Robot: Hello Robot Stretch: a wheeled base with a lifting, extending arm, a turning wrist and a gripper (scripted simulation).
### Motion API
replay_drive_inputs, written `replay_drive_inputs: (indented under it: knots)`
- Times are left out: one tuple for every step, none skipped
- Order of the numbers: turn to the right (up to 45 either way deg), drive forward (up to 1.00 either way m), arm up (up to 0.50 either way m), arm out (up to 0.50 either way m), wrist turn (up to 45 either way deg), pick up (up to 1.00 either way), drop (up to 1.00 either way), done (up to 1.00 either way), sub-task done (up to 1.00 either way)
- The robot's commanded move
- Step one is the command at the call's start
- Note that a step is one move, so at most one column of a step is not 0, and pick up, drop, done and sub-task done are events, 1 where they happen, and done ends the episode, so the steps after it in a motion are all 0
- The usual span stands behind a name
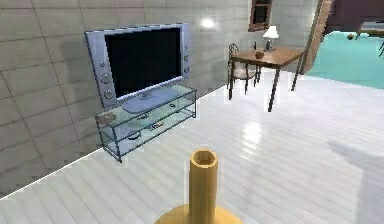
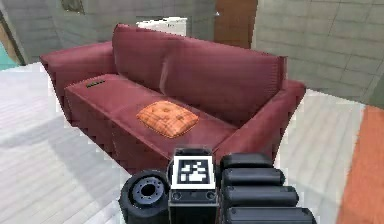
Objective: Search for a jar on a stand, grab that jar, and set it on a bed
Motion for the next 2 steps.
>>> replay_drive_inputs:
  knots:
    - [39.0, 0.00, 0.00, 0.00, 0.0, 0.00, 0.00, 0.00, 0.00]
    - [0.0, 1.00, 0.00, 0.00, 0.0, 0.00, 0.00, 0.00, 0.00]
